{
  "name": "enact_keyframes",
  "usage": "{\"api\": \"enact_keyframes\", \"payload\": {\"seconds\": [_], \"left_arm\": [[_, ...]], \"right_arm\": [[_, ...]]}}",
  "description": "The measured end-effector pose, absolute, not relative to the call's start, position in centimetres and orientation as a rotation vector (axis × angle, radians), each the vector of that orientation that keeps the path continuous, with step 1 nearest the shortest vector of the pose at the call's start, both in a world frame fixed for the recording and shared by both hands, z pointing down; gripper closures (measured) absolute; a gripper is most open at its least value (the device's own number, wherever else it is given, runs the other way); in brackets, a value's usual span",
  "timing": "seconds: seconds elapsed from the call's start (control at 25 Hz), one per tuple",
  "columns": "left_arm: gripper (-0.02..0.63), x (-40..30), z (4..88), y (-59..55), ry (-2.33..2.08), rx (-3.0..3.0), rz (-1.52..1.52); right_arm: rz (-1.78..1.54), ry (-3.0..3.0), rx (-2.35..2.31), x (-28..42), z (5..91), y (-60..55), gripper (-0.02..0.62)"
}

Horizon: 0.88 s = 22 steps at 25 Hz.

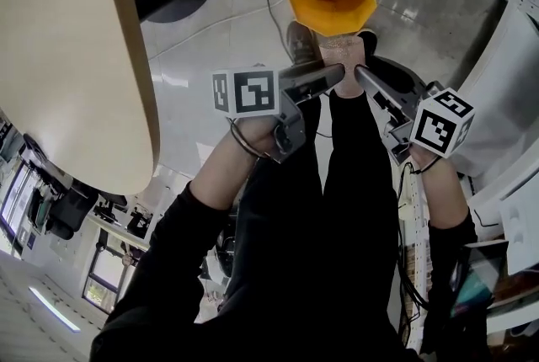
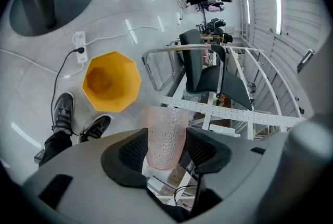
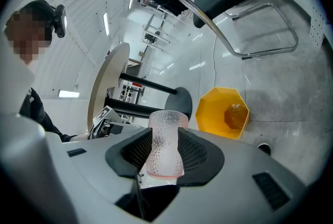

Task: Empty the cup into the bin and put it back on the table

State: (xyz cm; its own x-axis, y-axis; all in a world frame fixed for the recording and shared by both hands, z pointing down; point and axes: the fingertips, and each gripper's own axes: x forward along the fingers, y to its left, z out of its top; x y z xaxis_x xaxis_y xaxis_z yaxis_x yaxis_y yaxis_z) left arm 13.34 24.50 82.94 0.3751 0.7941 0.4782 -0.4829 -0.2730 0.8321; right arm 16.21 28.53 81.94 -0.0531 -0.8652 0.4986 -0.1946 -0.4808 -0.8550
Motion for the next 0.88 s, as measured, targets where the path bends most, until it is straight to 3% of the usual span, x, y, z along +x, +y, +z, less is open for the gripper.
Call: {"api": "enact_keyframes", "payload": {"seconds": [0.88], "left_arm": [[0.365, 14.6, 78.0, 25.0, 0.425, 1.561, 1.222]], "right_arm": [[-1.484, 1.207, -1.728, 17.3, 76.9, 29.4, 0.434]]}}
